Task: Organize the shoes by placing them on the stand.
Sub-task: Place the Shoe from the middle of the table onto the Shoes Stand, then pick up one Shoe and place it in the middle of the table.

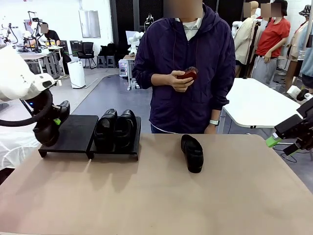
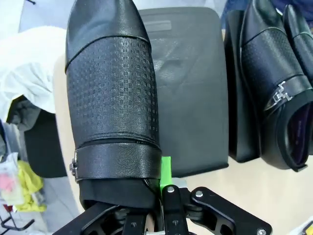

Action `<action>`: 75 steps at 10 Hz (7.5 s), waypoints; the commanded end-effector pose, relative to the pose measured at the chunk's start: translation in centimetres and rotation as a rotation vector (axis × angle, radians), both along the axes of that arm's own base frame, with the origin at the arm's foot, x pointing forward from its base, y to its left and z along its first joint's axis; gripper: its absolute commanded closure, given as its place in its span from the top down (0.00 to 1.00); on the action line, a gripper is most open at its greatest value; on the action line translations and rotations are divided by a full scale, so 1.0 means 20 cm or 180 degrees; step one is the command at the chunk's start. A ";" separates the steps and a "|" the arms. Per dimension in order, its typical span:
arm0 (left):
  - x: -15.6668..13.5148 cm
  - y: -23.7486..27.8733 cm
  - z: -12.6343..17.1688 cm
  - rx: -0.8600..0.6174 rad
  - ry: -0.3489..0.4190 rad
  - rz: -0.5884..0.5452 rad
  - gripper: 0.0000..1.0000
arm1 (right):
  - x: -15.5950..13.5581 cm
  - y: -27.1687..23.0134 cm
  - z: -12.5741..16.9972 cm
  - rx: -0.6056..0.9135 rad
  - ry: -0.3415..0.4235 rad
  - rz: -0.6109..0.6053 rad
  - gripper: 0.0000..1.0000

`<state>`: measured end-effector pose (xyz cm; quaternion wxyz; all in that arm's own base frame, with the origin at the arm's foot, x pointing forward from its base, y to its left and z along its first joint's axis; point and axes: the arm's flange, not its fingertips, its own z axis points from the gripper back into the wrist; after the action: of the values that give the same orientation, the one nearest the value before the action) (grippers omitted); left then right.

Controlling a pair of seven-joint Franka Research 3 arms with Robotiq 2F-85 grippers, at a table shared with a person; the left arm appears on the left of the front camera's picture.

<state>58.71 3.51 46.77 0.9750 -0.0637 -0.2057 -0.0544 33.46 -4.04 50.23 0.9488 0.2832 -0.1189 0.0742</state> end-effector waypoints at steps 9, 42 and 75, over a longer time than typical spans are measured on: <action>0.12 -0.11 -0.10 0.0540 -0.0442 0.0246 0.00 | 0.01 0.00 0.01 0.0059 -0.0012 -0.0046 1.00; -1.38 0.21 0.27 -0.1764 -0.0594 -0.0699 1.00 | 0.01 0.00 0.01 0.0059 -0.0012 -0.0046 1.00; -1.38 0.21 0.27 -0.1764 -0.0594 -0.0699 1.00 | 1.35 1.67 -0.59 -0.2062 0.0612 -0.0619 1.00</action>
<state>31.43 7.63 52.19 0.8841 -0.3439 -0.2974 -0.1083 59.55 29.16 38.35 0.9998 -0.0165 -0.0108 0.0071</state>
